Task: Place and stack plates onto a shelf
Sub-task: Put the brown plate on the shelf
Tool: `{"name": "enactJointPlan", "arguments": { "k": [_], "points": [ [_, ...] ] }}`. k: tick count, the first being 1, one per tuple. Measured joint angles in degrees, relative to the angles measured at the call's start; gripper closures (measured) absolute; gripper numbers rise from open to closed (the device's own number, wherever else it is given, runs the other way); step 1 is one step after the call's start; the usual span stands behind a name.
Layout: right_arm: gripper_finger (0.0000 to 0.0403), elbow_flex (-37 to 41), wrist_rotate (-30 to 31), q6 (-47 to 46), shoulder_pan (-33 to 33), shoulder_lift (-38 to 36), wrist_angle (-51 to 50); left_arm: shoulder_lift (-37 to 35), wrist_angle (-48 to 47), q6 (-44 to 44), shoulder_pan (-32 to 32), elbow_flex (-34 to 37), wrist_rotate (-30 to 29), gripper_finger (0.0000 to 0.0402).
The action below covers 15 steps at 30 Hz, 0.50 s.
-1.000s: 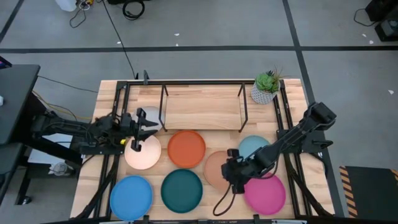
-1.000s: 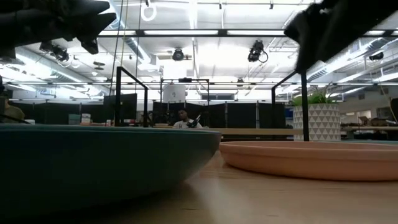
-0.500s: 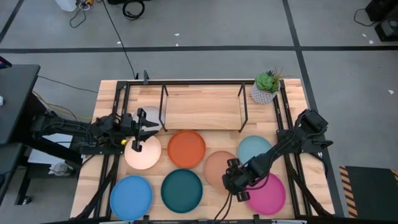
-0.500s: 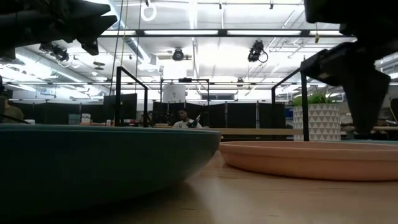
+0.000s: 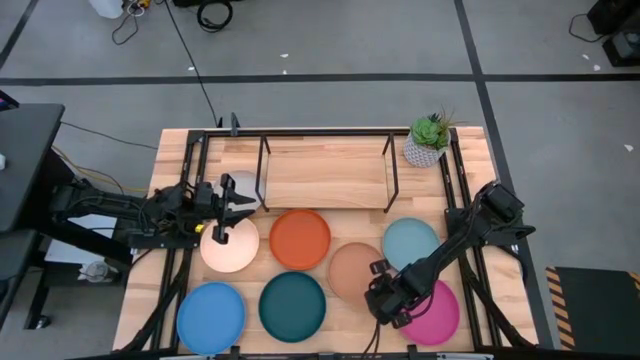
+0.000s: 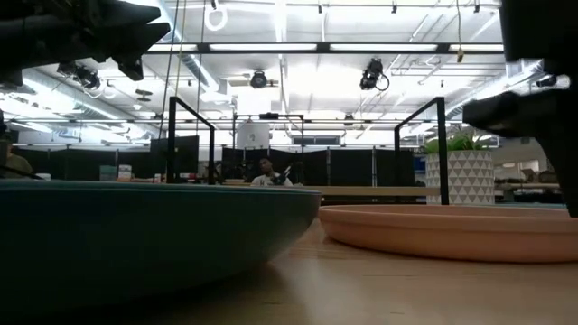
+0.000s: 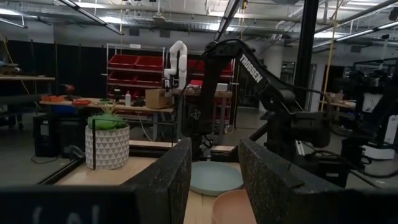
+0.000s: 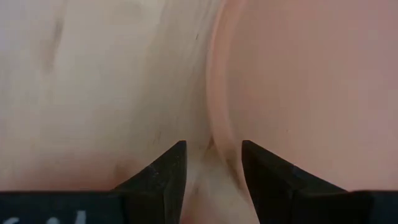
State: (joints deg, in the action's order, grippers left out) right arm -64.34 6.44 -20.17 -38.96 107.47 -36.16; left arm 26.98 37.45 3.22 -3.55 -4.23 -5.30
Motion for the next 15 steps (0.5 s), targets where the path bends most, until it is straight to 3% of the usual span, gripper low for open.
{"name": "enactJointPlan", "arguments": {
  "k": [6, 15],
  "points": [
    [0.0261, -0.2, 0.2, 0.9, 0.0, 0.9, 0.2, 0.0, 0.0, 0.0, 0.0, 0.0, 0.0, 0.026],
    [0.0329, 0.1, 1.0, 1.3, 0.3, 0.0, -0.3, 0.0, 0.0, 0.0, 0.0, 0.0, 0.0, 0.026]
  ]
}}
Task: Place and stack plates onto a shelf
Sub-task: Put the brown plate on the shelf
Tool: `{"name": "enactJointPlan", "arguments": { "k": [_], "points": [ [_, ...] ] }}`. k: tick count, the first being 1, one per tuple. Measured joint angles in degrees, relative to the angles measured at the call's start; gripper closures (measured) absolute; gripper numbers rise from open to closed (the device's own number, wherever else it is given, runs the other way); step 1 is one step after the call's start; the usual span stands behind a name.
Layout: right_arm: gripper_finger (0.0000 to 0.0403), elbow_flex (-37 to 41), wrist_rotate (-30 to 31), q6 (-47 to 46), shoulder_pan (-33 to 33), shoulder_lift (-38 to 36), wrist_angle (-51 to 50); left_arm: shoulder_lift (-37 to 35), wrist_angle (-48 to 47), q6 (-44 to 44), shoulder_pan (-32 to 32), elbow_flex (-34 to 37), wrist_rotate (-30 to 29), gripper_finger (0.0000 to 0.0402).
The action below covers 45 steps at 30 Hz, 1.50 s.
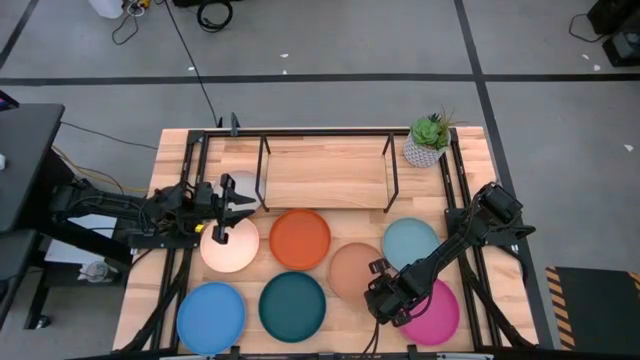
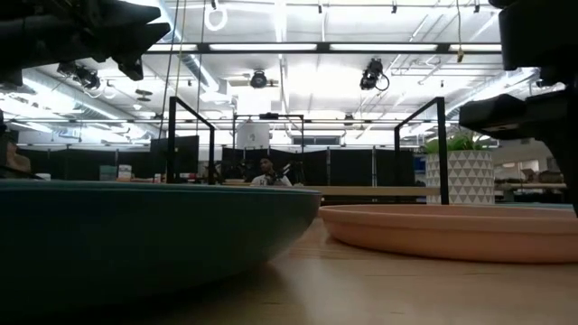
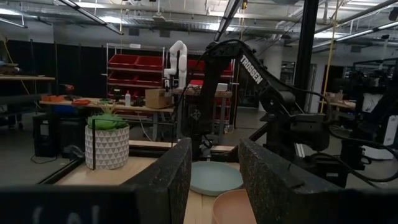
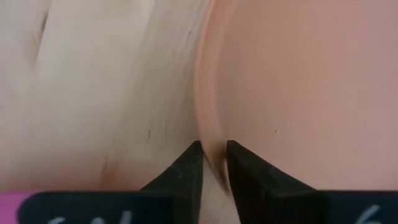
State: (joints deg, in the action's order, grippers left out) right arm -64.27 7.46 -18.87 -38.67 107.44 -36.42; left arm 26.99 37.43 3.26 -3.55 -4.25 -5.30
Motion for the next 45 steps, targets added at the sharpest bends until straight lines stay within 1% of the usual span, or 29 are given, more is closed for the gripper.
{"name": "enactJointPlan", "arguments": {
  "k": [5, 8, 13, 21, 26, 30, 34, 40, 45],
  "points": [
    [0.0366, 0.0, -1.0, 1.1, 0.3, -0.1, 0.3, 0.0, 0.0, 0.6, 0.0, 0.0, 0.0, 0.026],
    [0.0378, 0.0, -1.2, 2.0, 0.6, -0.4, 0.3, 0.0, -0.1, 0.5, 0.0, 0.0, 0.0, 0.026],
    [0.0377, -1.5, -2.5, 5.6, 2.0, -0.5, -0.9, 0.0, -0.1, -0.9, 0.0, 0.0, 0.0, 0.026],
    [0.0378, -10.2, -2.5, 8.2, 3.7, -0.5, -7.0, 0.0, -0.6, 0.6, 0.0, 0.0, 0.0, 0.026],
    [0.0379, -17.0, 3.4, 11.6, 4.0, -0.5, -15.2, 0.0, -1.4, 0.6, 0.0, 0.0, 0.0, 0.026],
    [0.0379, -20.8, 8.6, 12.4, 4.9, -0.5, -21.1, 0.0, -1.8, 0.6, 0.0, 0.0, 0.0, 0.026],
    [0.0379, -21.1, 12.2, 11.9, 6.9, -0.5, -24.0, 0.0, -1.8, 2.8, -0.1, 0.0, 0.0, 0.026],
    [0.0379, -20.8, 17.3, 12.1, 12.4, -0.5, -28.6, 0.0, -1.8, 5.7, -0.1, 0.0, 0.0, 0.026],
    [0.0379, -20.8, 16.9, 13.9, 18.3, -0.5, -28.0, 0.0, -1.9, 8.8, -0.1, 0.0, 0.0, 0.026]
  ]
}}
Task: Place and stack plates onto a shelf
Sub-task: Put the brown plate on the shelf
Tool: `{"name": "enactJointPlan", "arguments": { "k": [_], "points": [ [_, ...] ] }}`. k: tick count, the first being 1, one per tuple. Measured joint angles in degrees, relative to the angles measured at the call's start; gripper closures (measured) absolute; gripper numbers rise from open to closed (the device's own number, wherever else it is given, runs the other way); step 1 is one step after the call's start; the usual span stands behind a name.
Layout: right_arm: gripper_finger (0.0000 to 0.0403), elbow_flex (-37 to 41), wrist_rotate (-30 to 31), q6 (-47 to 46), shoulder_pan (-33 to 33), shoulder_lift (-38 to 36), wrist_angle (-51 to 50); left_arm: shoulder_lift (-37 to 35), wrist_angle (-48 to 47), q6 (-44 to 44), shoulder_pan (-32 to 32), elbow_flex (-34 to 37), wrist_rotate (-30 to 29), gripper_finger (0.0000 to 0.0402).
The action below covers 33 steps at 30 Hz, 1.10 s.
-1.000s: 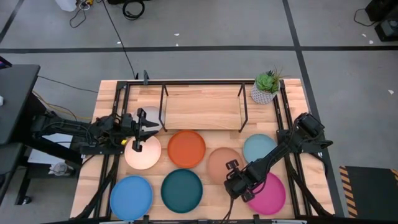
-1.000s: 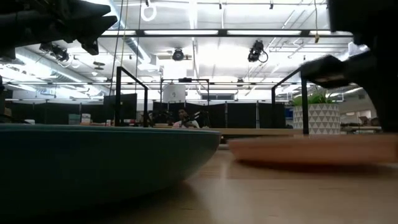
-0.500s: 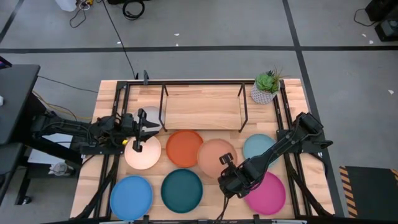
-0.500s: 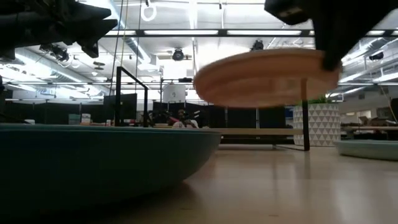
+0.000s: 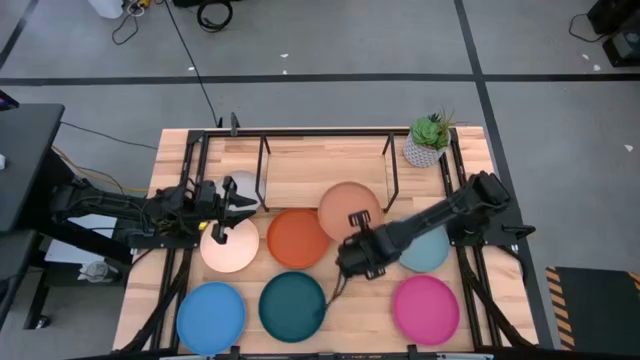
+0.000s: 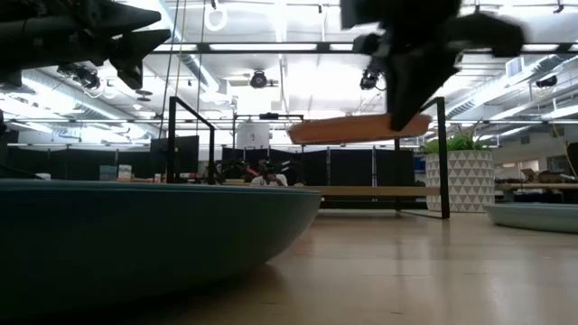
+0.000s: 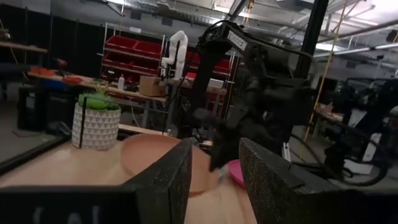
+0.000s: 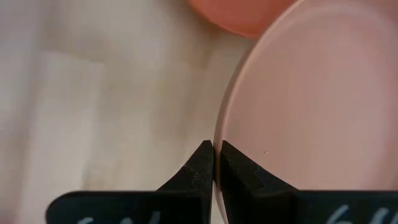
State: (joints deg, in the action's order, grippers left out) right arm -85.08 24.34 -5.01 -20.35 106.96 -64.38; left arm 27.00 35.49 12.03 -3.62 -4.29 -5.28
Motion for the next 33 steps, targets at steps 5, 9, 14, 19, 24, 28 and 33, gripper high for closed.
{"name": "enactJointPlan", "arguments": {
  "k": [5, 9, 14, 19, 24, 28, 33],
  "points": [
    [0.0379, 1.6, -0.3, 1.9, 6.5, 0.0, 1.6, 0.0, -1.2, 2.4, 0.0, 0.0, 0.0, 0.026],
    [0.0379, 3.6, -1.9, 4.0, 11.2, 0.0, 3.8, 0.0, -2.2, 2.4, 0.0, 0.0, 0.0, 0.026],
    [0.0379, 5.2, -2.7, 3.6, 16.9, 0.0, 5.7, 0.0, -2.7, 2.7, 0.0, 0.0, 0.0, 0.026],
    [0.038, 7.3, -3.8, 2.2, 20.7, 0.0, 7.6, 0.0, -2.8, 6.7, 0.0, 0.0, 0.0, 0.026],
    [0.038, 8.5, -6.3, 3.3, 22.7, 0.0, 10.3, 0.0, -2.8, 7.3, 0.0, 0.0, 0.0, 0.026],
    [0.0375, 8.5, -6.3, 3.2, 23.0, 0.0, 10.5, 0.0, -2.8, 7.3, 0.0, 0.0, 0.0, 0.026],
    [0.0352, 8.6, -6.4, 2.2, 23.2, 0.0, 10.2, 0.0, -2.8, 7.3, 0.0, 0.0, 0.0, 0.026]
  ]
}}
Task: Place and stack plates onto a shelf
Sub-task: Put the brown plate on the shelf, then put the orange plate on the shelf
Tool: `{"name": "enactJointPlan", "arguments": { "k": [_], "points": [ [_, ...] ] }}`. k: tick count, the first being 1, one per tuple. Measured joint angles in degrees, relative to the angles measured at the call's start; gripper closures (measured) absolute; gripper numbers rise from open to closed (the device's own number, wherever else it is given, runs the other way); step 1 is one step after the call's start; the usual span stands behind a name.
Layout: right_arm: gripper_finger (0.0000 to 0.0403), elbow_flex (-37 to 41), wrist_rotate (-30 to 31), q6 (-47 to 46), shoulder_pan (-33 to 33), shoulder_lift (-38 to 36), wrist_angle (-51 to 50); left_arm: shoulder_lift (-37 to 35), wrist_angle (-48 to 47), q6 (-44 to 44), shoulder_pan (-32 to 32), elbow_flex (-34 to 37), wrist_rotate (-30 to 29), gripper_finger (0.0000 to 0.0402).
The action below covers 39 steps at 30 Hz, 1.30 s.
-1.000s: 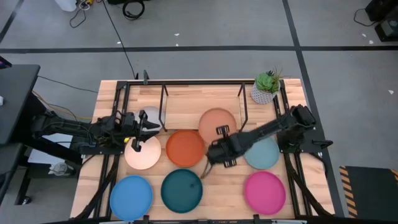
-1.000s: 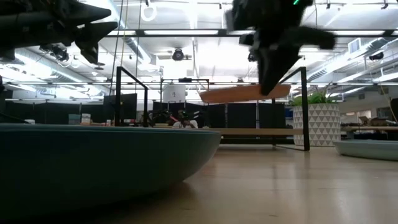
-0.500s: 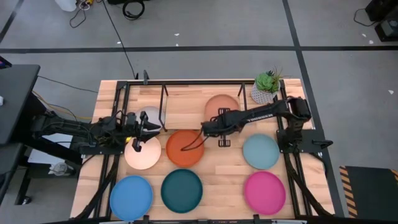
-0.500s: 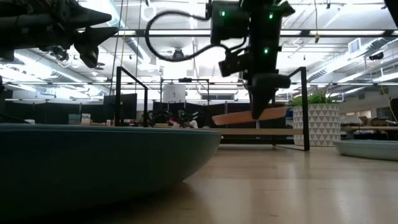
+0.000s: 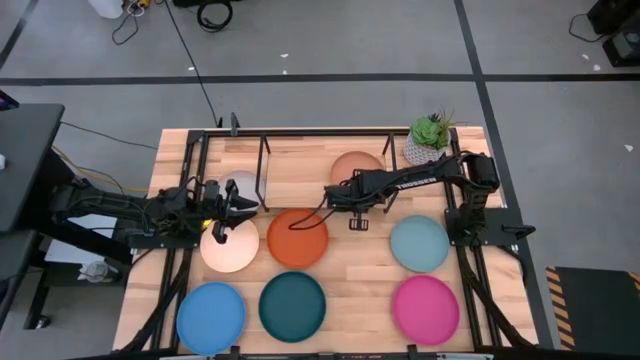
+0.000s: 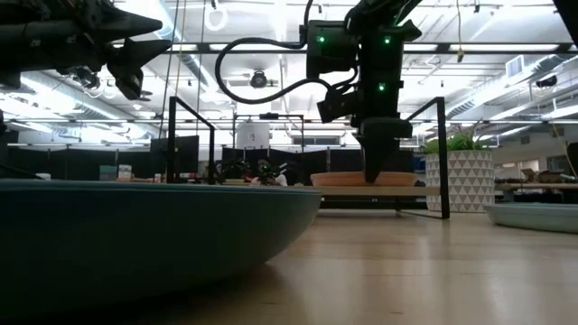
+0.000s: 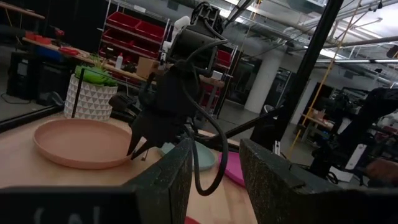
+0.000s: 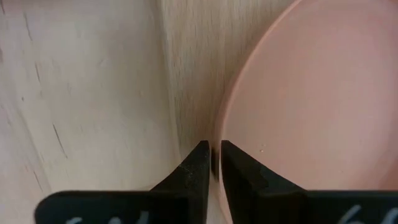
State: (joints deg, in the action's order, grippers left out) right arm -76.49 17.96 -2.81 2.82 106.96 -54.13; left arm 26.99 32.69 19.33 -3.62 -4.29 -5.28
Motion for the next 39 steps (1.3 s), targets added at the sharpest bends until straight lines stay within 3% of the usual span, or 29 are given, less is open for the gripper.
{"name": "enactJointPlan", "arguments": {
  "k": [10, 16, 22, 27, 33, 39],
  "points": [
    [0.031, -2.4, 1.5, 0.6, -2.8, -1.5, -3.5, 0.0, 0.1, -0.4, 0.0, 0.0, 0.0, 0.026],
    [0.0302, -1.8, -2.5, 11.3, -9.6, -1.4, 6.3, 0.0, 0.3, -0.5, 0.0, 0.0, 0.0, 0.026],
    [0.0301, -1.6, -1.8, 18.3, -15.2, -1.3, 12.0, 0.0, 0.3, -0.7, 0.0, 0.0, 0.0, 0.026],
    [0.029, -1.6, -2.7, 23.4, -17.8, -1.3, 16.6, 0.0, 0.8, -5.8, 0.0, 0.0, 0.0, 0.026],
    [0.0261, -1.4, -2.8, 20.2, -19.0, -1.2, 20.1, 0.0, 0.9, -14.0, 0.0, 0.0, 0.0, 0.026],
    [0.0257, 1.9, 2.9, 9.9, -18.9, -1.2, 23.0, 0.0, 3.7, -13.2, 0.0, 0.0, 0.0, 0.026]
  ]
}}
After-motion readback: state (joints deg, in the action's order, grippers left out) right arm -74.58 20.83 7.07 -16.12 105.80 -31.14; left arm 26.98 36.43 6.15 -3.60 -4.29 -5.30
